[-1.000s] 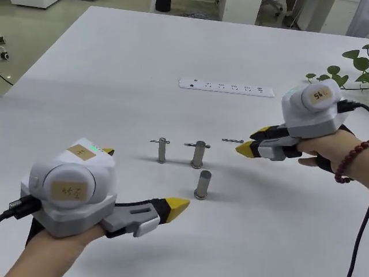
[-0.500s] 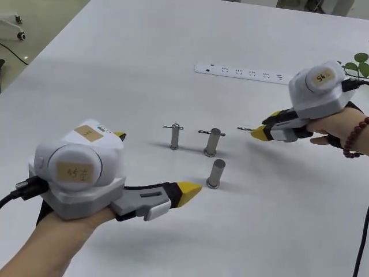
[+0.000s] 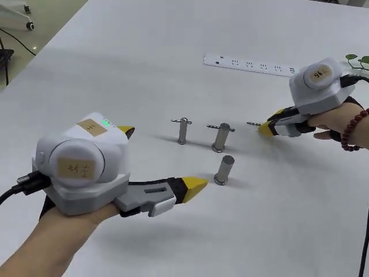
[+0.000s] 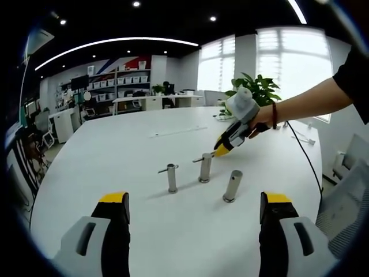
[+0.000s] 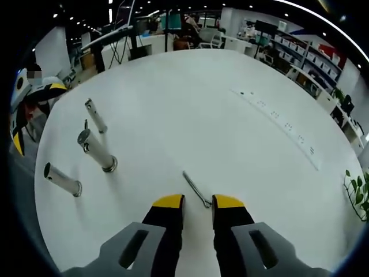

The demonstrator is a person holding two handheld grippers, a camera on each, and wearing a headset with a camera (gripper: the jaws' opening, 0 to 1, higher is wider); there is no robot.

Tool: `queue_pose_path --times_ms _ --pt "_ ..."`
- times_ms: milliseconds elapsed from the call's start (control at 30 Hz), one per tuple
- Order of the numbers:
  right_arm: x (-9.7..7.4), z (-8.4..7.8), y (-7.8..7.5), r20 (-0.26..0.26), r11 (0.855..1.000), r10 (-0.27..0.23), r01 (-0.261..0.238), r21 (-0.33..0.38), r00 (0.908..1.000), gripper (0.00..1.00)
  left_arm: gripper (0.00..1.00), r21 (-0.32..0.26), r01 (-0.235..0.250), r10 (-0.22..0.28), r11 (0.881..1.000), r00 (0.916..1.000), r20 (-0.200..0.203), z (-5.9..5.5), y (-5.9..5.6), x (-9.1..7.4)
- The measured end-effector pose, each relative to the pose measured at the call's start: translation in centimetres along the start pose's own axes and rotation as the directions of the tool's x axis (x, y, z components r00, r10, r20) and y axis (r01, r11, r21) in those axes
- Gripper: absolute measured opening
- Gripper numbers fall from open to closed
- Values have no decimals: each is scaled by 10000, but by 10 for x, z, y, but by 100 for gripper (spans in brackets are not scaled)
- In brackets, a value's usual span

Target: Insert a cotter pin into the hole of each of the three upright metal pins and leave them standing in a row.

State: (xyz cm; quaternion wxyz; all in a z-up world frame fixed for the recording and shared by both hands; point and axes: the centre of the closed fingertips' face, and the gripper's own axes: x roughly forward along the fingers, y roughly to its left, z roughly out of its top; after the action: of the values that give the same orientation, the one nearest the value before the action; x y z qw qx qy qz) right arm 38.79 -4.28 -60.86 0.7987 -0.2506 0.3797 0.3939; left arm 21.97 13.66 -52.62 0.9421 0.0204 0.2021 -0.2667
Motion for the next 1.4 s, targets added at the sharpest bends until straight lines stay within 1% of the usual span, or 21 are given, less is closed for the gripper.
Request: queue_pose_path --times_ms 200,433,567,767,900,967,1033,1067,1167,1267,1400 --pt "-2 -2 1 -111 10000 72 -72 28 9999 11 93 -62 -50 50 10000 10000 -4 0 2 1" --pt "-2 -2 2 -353 9995 247 -254 -176 9991 0 93 -35 -8 8 10000 10000 -96 -2 0 1" --pt "-1 1 1 -546 9973 260 -296 -667 9982 0 93 -24 8 -8 10000 9999 -124 -2 -1 1" --pt "-6 1 10 -792 9933 269 -355 -1102 9965 0 93 -4 17 -17 10000 9998 -202 -3 -1 0" --pt "-8 0 14 -897 9852 203 -352 -1680 9958 0 92 -83 49 -51 10000 9997 -234 -4 -1 0" --pt "-10 0 15 -884 9824 181 -342 -1839 9959 0 91 -131 75 -79 9999 9996 -261 -5 -1 0" --pt "-8 1 11 -820 9815 179 -332 -1886 9965 0 90 -173 107 -112 9998 9994 -315 -5 -1 0" --pt "-9 3 12 -678 9819 226 -349 -1864 9974 0 89 -216 130 -138 9997 9993 -349 -6 -1 0" --pt "-13 4 15 -575 9803 222 -330 -1947 9981 0 88 -348 206 -219 9992 9990 -397 -6 -2 0" --pt "-17 5 20 -420 9783 297 -377 -2040 9987 0 87 -386 243 -258 9990 9989 -388 -4 -2 1" --pt "-25 10 27 -180 9719 352 -384 -2321 9992 0 85 -420 360 -377 9985 9985 -396 -2 -4 2"
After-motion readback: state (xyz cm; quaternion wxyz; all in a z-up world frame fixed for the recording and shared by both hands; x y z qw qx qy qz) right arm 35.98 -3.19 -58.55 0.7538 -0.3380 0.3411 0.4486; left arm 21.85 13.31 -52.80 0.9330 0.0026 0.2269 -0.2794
